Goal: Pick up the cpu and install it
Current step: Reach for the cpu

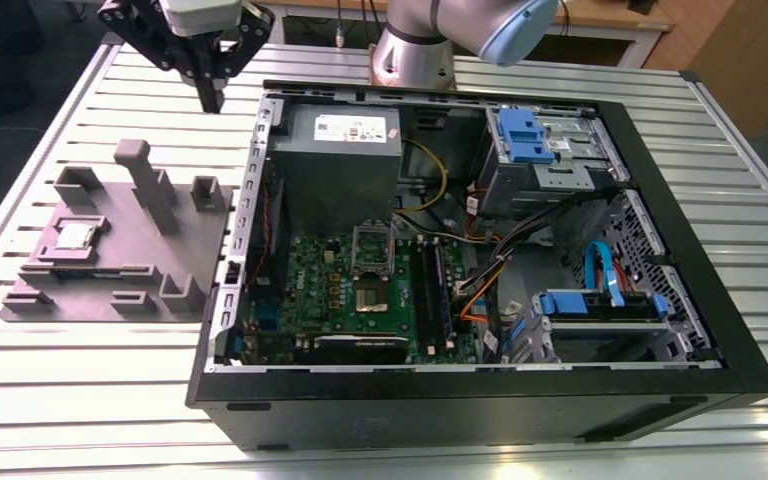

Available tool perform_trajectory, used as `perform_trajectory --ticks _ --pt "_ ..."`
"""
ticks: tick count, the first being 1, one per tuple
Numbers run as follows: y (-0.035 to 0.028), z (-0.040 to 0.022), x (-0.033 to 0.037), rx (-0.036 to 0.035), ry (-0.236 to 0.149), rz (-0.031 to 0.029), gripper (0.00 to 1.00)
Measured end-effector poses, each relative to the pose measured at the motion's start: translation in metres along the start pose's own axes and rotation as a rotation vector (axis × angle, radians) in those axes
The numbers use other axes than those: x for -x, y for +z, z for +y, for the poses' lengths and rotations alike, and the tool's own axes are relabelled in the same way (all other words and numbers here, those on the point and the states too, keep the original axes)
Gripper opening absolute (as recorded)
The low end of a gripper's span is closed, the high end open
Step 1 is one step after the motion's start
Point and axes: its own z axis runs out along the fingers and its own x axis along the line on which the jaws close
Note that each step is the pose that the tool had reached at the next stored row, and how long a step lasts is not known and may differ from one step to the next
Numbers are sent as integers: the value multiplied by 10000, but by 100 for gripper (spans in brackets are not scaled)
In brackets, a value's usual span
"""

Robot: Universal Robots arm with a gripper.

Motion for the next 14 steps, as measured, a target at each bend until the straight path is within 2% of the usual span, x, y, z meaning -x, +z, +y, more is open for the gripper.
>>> perform_trajectory --ticks 14 --pt "0 -2 -31 -1 0 0 10"
